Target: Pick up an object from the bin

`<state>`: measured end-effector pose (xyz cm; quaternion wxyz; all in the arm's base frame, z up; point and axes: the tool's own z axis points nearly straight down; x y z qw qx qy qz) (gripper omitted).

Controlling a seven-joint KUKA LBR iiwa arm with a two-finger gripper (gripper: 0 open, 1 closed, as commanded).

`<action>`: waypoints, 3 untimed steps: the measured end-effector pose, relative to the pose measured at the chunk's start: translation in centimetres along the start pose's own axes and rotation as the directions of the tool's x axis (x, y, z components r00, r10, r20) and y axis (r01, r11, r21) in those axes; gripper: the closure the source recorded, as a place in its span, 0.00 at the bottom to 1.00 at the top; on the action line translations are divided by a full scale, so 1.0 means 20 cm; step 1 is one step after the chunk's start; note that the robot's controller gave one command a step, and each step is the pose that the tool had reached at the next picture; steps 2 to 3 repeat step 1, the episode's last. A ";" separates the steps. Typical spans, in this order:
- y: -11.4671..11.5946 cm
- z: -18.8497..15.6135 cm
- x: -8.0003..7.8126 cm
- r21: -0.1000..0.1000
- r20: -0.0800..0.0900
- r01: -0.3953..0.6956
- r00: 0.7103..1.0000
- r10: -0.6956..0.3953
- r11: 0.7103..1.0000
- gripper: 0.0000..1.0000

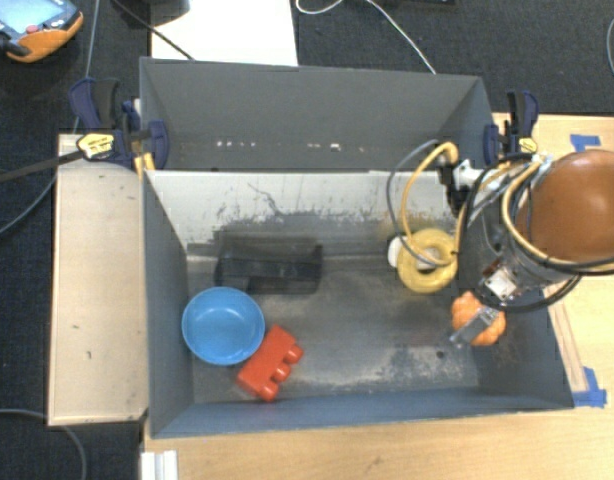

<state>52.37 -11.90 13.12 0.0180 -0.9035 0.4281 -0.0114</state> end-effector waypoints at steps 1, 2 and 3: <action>-0.13 0.31 0.04 0.010 0.009 0.065 0.998 -0.065 0.998 1.00; -0.13 0.31 0.04 0.010 0.009 0.065 0.998 -0.065 0.998 1.00; -0.13 0.31 0.04 0.010 0.009 0.065 0.998 -0.065 0.998 1.00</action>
Offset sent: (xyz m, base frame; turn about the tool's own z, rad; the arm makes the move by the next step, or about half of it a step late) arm 0.0254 0.0026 -0.0612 -0.0620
